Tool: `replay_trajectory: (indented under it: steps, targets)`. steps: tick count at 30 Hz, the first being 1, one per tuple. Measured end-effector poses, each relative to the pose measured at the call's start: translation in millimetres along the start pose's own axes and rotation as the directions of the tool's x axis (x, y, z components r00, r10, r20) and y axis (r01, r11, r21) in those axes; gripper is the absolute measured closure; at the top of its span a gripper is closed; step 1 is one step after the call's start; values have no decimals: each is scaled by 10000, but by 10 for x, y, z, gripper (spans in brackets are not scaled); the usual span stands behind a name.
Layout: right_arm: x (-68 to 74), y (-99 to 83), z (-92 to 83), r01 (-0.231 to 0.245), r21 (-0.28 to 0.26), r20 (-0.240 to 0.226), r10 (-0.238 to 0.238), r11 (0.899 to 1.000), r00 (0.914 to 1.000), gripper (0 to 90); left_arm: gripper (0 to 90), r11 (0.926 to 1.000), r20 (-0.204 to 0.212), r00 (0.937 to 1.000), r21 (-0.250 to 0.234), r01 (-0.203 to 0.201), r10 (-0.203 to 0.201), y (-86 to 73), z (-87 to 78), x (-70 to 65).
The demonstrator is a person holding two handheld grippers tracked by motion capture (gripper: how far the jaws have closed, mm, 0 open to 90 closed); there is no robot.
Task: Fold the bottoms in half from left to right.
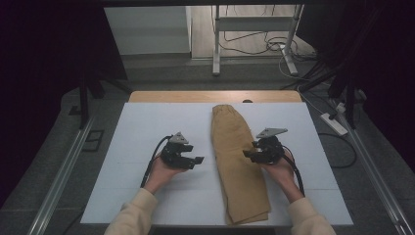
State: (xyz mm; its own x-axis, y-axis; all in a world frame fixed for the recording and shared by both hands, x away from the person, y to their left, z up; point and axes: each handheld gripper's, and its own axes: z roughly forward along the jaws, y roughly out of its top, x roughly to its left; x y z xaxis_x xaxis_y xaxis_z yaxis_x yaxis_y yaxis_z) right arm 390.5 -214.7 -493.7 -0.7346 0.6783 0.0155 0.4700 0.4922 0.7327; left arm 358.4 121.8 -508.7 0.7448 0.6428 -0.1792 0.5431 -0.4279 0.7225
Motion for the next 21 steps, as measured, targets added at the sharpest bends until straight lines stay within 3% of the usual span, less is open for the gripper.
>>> replay_trajectory:
  steps: [4,12,21]
  targets:
    - [58,20,-21,125,-53,-331,-126,9999,9994,412,298,10000,-3,10000,-20,19,-19,-3,-11,13]
    - [173,27,-40,382,47,-564,-379,9993,9977,399,292,10000,3,10000,-2,66,-66,-6,-26,42]
    - [390,51,-67,710,71,-1210,-697,9974,9902,388,287,9998,-28,9998,-29,184,-184,-21,-64,80]
